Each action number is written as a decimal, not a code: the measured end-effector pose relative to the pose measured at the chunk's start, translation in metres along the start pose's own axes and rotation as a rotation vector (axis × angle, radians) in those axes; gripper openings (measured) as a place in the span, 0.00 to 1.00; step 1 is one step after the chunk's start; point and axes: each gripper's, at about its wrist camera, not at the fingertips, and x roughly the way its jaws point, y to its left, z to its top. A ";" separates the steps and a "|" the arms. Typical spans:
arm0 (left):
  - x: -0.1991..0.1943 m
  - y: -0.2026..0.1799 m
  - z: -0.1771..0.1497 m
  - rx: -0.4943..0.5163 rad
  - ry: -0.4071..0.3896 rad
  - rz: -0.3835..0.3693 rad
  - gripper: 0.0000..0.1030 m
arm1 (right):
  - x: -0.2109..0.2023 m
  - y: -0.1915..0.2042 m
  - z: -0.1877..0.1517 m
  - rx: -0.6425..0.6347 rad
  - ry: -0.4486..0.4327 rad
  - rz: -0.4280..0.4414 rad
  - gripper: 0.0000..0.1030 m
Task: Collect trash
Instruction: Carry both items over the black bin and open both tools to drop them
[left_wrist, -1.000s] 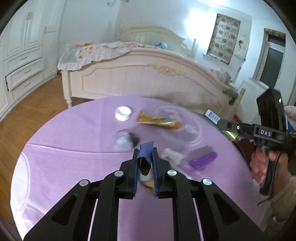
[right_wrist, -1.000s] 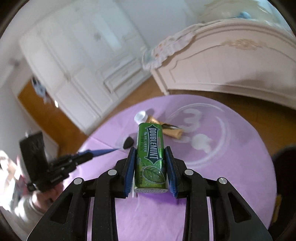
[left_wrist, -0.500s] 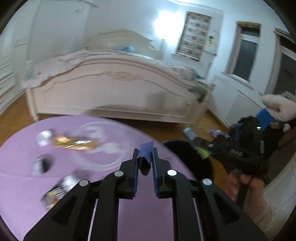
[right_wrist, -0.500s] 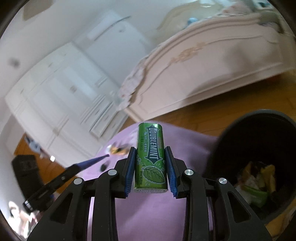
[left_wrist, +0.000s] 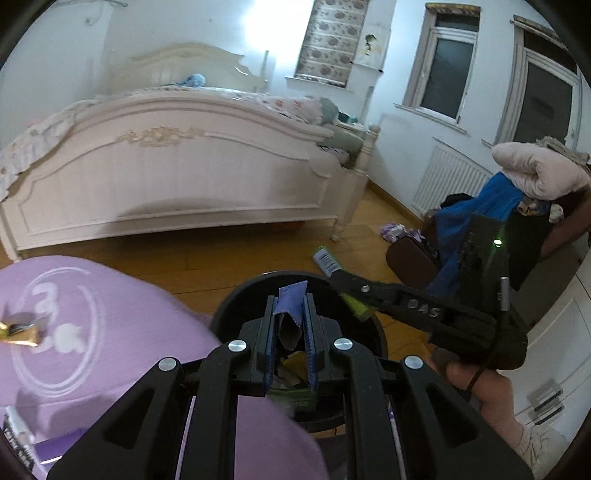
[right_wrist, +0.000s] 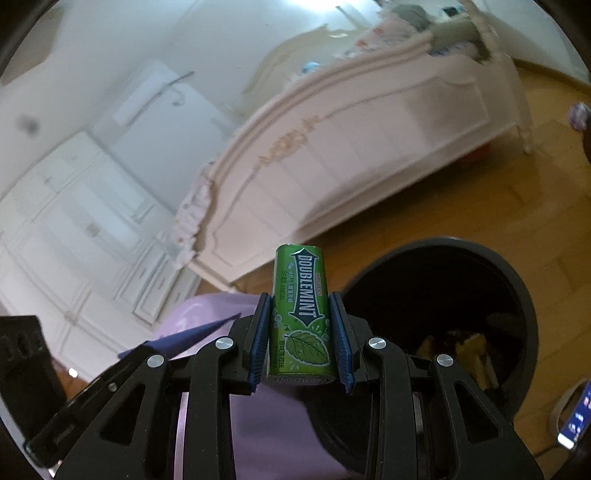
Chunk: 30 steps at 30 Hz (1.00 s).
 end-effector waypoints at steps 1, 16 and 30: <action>0.005 -0.002 0.000 0.005 0.006 -0.002 0.13 | 0.000 -0.001 -0.001 0.003 0.001 -0.011 0.31; 0.042 -0.010 -0.004 -0.008 0.071 0.001 0.13 | 0.011 -0.025 0.000 0.047 0.038 -0.093 0.31; 0.051 -0.010 -0.001 -0.030 0.084 -0.011 0.14 | 0.016 -0.025 0.001 0.054 0.047 -0.119 0.31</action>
